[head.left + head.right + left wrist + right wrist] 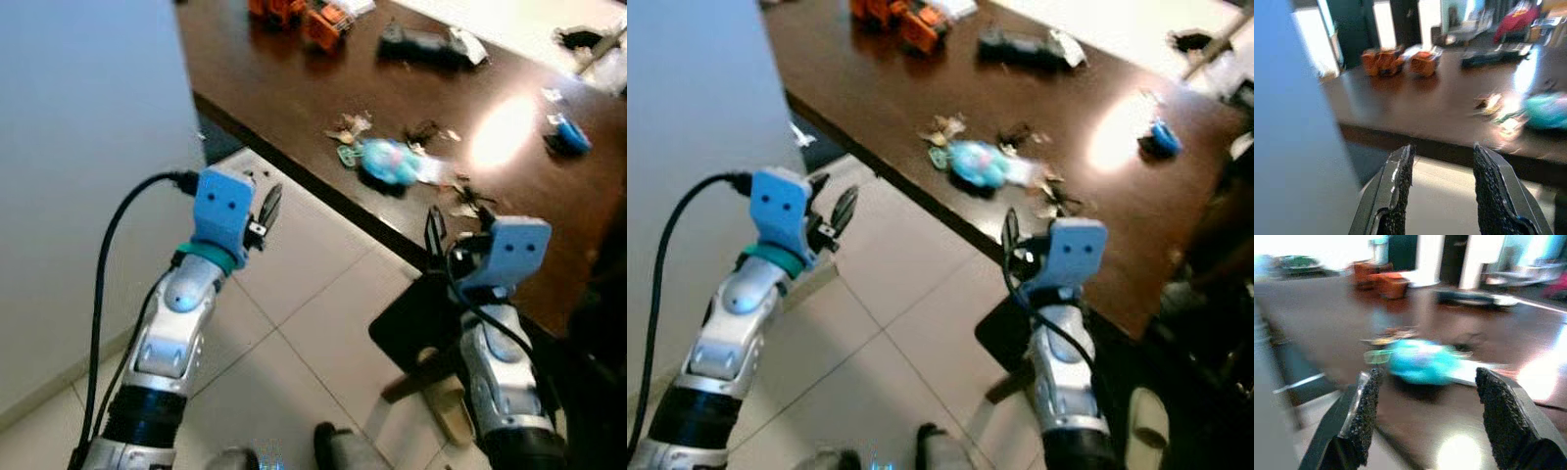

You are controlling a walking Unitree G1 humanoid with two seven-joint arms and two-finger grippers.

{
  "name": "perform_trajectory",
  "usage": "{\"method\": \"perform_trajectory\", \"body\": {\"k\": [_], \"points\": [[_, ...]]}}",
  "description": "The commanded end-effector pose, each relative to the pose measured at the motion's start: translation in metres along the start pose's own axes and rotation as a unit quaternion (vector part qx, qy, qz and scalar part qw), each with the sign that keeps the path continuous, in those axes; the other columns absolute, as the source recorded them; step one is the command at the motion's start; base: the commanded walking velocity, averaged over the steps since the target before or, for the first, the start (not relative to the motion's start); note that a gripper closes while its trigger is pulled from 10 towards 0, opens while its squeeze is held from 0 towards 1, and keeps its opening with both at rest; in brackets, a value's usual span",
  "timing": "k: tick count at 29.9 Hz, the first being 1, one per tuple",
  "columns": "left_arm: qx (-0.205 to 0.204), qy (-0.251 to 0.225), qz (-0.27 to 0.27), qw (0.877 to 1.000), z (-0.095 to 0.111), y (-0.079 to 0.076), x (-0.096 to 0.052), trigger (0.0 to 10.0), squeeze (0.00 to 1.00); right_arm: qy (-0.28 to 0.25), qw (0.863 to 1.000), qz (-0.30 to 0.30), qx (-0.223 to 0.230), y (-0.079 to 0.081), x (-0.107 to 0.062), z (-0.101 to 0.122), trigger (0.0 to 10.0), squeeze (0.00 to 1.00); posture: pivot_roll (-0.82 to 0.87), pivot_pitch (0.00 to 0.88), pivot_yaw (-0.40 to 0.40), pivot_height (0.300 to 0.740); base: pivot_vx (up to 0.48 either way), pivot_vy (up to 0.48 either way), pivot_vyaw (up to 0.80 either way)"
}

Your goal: Hang keys on a hook

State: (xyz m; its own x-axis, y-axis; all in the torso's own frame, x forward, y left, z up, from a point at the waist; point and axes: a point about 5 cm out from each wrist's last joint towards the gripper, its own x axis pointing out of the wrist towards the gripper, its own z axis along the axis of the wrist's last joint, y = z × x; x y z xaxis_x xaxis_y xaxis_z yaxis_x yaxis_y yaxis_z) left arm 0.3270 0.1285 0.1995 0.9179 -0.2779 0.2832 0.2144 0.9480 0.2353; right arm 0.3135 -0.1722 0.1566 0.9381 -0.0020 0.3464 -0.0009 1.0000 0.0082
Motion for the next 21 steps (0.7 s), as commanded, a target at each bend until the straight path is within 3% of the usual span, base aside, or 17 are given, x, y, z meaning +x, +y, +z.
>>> {"method": "perform_trajectory", "body": {"k": [1,9,18,21], "points": [[-0.013,0.001,-0.015,1.000,0.000,-0.007,-0.001,10.0,0.00,0.018,1.000,-0.023,0.007,-0.012,-0.006,-0.007,10.0,0.00,-0.16,0.159,0.028,0.740,0.469,0.000,-0.80],[-0.045,-0.020,-0.059,0.997,0.016,-0.016,0.004,10.0,0.00,0.016,0.999,-0.032,-0.003,-0.020,-0.004,-0.005,10.0,0.00,-0.16,0.157,0.032,0.740,0.466,0.000,-0.80],[-0.050,-0.035,-0.093,0.994,0.026,-0.024,0.005,10.0,0.00,0.016,0.999,-0.038,-0.006,-0.023,-0.004,-0.005,10.0,0.00,-0.16,0.157,0.036,0.740,0.462,0.000,-0.80],[-0.049,-0.034,-0.109,0.992,0.026,-0.028,0.004,10.0,0.00,0.016,0.999,-0.040,-0.006,-0.023,-0.004,-0.005,10.0,0.00,-0.16,0.158,0.036,0.740,0.461,0.000,0.00]]}}
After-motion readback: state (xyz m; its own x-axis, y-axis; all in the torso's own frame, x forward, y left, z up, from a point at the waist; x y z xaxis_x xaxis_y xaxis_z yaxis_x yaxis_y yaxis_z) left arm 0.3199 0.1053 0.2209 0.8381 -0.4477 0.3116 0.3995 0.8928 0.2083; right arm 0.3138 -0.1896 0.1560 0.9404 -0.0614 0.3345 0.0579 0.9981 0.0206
